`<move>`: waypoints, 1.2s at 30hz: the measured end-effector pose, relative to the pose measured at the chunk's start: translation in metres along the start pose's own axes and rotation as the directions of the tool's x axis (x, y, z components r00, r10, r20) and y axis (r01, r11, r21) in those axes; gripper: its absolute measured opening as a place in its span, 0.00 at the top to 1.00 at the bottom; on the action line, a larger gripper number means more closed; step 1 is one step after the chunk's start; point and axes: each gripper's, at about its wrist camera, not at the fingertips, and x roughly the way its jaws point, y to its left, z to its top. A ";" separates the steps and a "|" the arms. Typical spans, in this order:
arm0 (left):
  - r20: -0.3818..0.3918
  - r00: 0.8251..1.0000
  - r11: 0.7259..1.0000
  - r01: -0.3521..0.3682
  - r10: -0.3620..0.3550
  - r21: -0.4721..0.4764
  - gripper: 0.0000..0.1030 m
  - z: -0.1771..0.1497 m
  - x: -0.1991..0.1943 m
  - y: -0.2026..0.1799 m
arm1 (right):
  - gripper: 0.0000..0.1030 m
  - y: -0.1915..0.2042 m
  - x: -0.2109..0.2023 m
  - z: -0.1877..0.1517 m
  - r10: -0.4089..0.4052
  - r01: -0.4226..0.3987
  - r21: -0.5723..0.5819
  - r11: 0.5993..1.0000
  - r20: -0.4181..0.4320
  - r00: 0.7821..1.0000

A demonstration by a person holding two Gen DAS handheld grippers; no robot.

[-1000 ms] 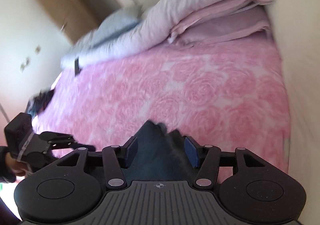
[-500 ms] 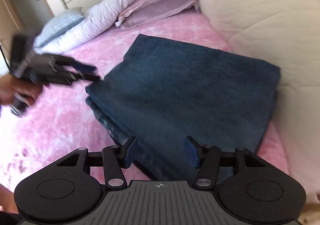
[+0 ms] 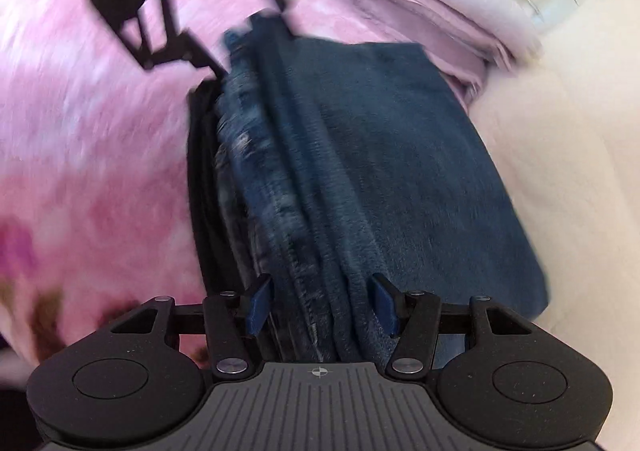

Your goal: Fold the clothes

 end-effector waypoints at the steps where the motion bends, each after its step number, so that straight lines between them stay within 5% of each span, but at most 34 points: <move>1: 0.001 1.000 1.000 0.005 -0.005 0.007 0.58 0.002 -0.002 0.006 | 0.70 -0.009 -0.004 0.002 0.011 -0.011 0.060 0.998 0.006 1.000; 8: 0.055 0.993 0.993 -0.107 0.104 0.056 0.60 0.004 -0.020 0.041 | 0.74 -0.043 -0.031 0.008 -0.032 -0.014 0.403 0.915 0.105 0.994; 15: -0.037 0.996 0.995 -0.077 0.080 0.071 0.57 -0.022 0.024 -0.004 | 0.74 -0.002 0.012 0.012 -0.074 0.053 0.256 0.965 0.073 0.995; 19: -0.040 0.993 0.993 -0.110 0.112 0.048 0.57 -0.020 0.019 -0.009 | 0.66 0.014 0.007 0.000 -0.108 0.090 0.181 0.979 0.093 0.990; 24: -0.042 0.997 0.998 -0.063 0.064 0.028 0.57 -0.018 0.015 0.001 | 0.66 0.010 -0.015 -0.029 -0.127 0.114 0.185 0.976 0.060 0.990; 30: -0.037 0.996 0.991 0.074 -0.078 -0.115 0.54 -0.014 -0.016 0.037 | 0.64 -0.016 -0.037 -0.050 -0.076 0.090 0.305 0.948 -0.057 0.995; 33: 0.019 0.988 0.950 0.152 -0.153 -0.274 0.54 -0.023 -0.043 0.067 | 0.62 -0.037 -0.058 -0.048 -0.049 0.067 0.431 0.900 -0.052 0.997; 36: 0.066 0.989 0.916 0.145 -0.129 -0.374 0.54 -0.026 -0.057 0.100 | 0.55 -0.065 -0.072 -0.049 -0.079 0.088 0.547 0.832 -0.041 0.996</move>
